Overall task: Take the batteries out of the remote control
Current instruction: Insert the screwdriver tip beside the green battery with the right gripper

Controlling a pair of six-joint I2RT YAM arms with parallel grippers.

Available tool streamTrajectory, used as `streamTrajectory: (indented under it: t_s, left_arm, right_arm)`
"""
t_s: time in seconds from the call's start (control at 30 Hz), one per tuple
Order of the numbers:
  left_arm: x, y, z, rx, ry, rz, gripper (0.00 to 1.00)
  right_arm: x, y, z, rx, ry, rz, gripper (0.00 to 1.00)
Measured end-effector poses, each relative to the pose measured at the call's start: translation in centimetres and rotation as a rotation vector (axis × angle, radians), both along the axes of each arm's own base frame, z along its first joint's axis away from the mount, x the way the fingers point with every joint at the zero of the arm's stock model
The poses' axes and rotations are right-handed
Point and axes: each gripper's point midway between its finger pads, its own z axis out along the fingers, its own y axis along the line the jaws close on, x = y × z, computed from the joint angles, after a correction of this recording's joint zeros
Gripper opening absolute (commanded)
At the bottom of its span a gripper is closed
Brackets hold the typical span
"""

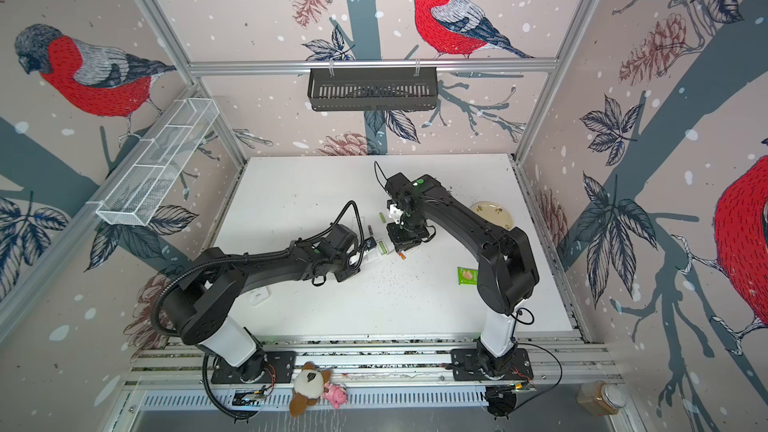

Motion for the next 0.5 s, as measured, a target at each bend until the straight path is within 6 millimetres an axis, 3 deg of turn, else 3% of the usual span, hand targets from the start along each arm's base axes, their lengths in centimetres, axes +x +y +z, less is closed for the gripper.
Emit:
streamTrajectory:
  t_s: [0.5]
  left_arm:
    - [-0.03,-0.05,0.01,0.004,-0.004,-0.004,0.14]
  right_arm:
    - [0.39,0.56,-0.46,-0.006,0.006,0.009,0.00]
